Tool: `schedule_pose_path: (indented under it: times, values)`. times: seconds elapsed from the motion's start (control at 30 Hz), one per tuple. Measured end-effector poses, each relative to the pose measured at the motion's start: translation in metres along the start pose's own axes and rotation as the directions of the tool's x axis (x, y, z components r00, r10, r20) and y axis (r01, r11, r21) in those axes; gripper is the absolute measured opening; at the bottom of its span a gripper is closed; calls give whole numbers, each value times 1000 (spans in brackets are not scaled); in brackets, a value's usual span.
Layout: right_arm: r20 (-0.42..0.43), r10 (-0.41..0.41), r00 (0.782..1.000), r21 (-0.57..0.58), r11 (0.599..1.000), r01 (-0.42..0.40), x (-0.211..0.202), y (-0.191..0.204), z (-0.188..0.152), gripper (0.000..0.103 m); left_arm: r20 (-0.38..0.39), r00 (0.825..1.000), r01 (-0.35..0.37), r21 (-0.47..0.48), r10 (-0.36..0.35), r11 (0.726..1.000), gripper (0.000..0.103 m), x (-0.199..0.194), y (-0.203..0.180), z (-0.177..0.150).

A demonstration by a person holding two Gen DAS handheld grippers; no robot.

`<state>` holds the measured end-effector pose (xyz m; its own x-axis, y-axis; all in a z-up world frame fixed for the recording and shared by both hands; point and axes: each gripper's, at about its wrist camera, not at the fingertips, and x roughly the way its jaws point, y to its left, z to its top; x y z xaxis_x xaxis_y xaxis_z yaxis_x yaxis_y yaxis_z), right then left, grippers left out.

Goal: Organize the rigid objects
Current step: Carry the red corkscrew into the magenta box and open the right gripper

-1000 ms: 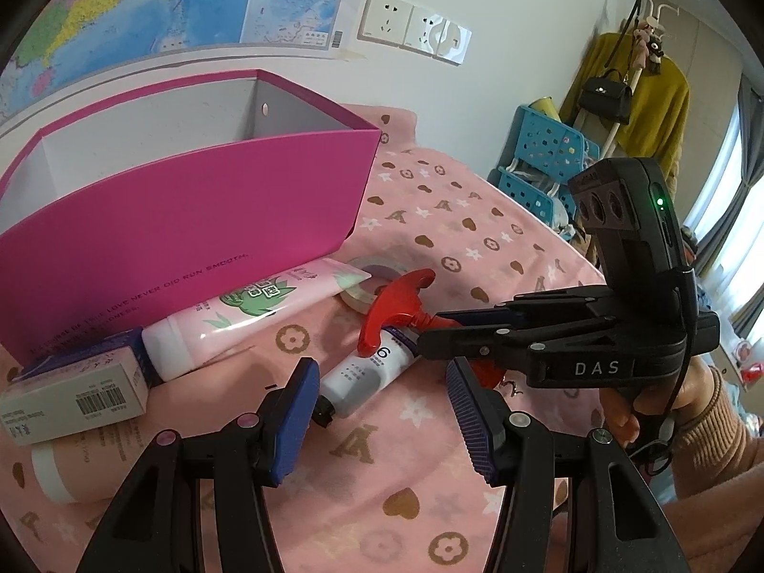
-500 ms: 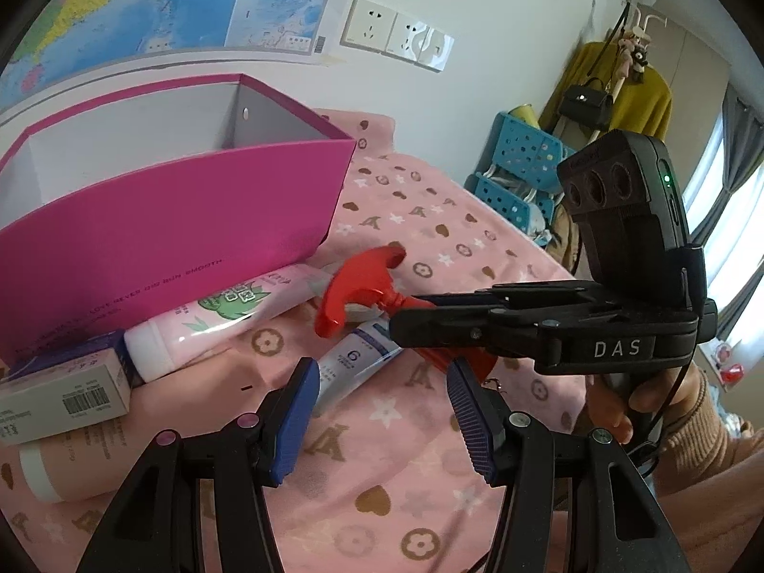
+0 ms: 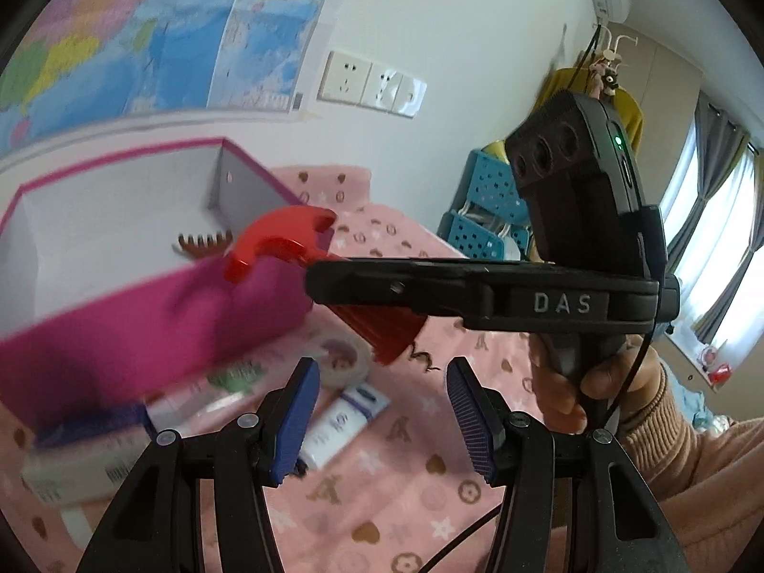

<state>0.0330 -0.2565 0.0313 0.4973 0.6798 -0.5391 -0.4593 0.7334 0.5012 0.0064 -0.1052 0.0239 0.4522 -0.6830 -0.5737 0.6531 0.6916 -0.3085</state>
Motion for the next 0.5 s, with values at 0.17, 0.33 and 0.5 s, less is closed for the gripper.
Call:
schedule_pose_path:
  times: [0.17, 0.33, 0.5]
  values:
    - [36, 18, 999, -22, 1000, -17, 9, 1, 35, 27, 22, 1000, 4, 0, -4, 1000, 55, 4, 15, 24]
    - [46, 37, 998, -20, 999, -36, 28, -5, 70, 27, 44, 999, -10, -6, 10, 1000, 52, 9, 31, 50]
    - [25, 17, 1000, -24, 1000, -16, 51, -9, 90, 27, 49, 998, -46, -10, 46, 999, 48, 14, 47, 70]
